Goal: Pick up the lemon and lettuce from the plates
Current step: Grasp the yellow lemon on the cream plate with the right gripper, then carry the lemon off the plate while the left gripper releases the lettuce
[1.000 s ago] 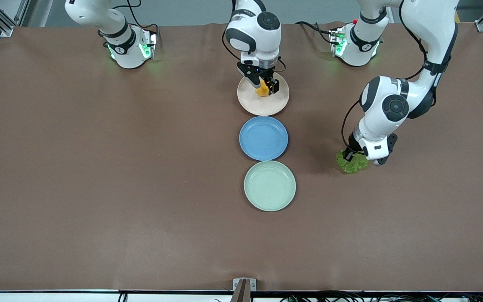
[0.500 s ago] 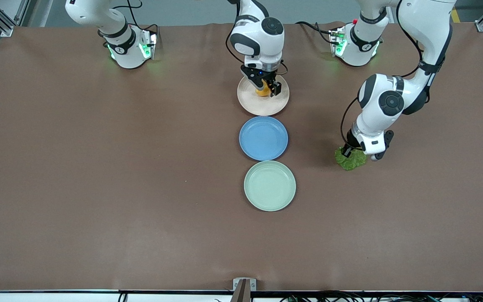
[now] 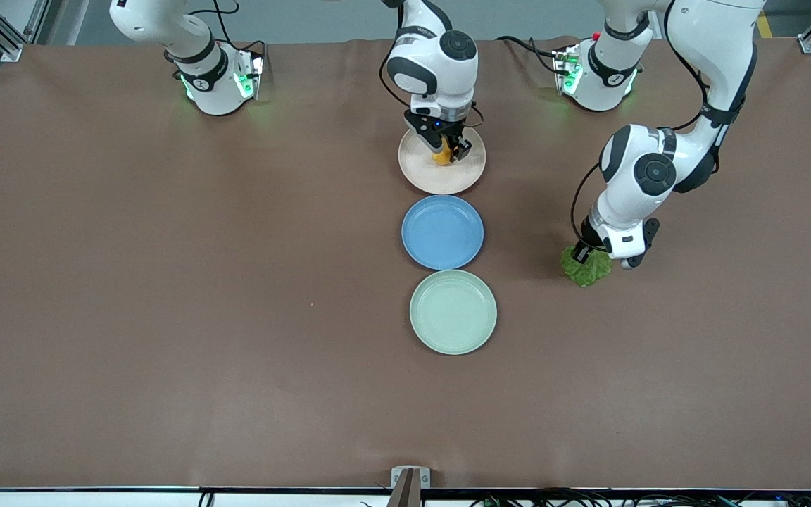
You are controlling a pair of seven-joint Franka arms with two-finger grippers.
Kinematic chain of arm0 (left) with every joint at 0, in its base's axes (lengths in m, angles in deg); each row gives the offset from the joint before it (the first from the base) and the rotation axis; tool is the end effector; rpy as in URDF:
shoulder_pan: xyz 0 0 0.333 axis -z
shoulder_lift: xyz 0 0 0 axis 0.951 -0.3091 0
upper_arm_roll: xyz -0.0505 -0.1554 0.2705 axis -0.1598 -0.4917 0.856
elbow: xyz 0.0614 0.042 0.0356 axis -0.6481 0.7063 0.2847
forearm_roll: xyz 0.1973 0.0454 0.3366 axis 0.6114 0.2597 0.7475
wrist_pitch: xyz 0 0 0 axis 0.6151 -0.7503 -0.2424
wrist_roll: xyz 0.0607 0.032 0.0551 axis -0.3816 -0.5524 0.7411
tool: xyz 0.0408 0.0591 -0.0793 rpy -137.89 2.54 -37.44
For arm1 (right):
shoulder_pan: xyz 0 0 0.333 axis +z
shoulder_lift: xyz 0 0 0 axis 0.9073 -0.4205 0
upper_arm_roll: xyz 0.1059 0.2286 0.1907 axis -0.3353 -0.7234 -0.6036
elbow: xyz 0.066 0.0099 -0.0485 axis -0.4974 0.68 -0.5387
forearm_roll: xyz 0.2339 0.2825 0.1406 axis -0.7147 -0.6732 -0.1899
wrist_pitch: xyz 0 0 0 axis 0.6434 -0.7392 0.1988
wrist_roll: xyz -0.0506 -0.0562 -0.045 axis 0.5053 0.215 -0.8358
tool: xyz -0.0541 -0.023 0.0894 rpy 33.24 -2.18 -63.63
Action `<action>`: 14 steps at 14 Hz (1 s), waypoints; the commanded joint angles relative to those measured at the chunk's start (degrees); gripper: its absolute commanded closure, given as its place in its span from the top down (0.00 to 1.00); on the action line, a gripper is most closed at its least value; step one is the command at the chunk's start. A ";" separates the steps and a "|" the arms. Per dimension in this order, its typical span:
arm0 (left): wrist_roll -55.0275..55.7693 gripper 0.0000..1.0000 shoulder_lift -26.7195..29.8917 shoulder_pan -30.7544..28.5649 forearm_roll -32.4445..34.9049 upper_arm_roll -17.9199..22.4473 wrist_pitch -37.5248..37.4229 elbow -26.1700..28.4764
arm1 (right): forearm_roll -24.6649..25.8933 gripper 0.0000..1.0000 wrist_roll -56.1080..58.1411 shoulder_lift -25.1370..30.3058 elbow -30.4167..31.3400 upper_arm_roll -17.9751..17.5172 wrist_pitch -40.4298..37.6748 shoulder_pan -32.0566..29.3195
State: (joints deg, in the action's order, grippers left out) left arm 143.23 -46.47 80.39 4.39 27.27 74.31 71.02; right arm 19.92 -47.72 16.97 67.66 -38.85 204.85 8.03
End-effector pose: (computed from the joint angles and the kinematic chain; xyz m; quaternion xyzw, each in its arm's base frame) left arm 0.4925 -0.1294 0.2135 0.8829 0.4690 0.0065 0.0229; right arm 0.2285 0.6225 0.2119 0.9007 -0.4343 0.0093 0.0084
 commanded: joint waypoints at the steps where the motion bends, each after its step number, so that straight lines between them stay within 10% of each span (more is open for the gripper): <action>1: -0.30 1.00 2.75 -0.75 0.99 -0.54 -3.43 -1.26 | 0.19 0.01 8.44 4.16 -1.35 -0.05 -9.17 -3.37; 10: -2.40 0.99 5.49 -2.51 1.69 -0.54 -17.61 -14.10 | 0.10 0.01 52.80 17.08 8.57 -0.05 -13.61 -26.29; 14: -32.04 0.99 6.37 -3.03 1.52 -0.54 -19.09 -14.10 | 0.10 0.02 72.51 17.80 11.47 0.04 -11.95 -37.71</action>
State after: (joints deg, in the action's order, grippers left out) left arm 123.22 -40.81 78.29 4.90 27.26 57.33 57.40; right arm 19.90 17.33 31.85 74.78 -37.63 190.78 -24.86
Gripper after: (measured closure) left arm 0.004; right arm 0.379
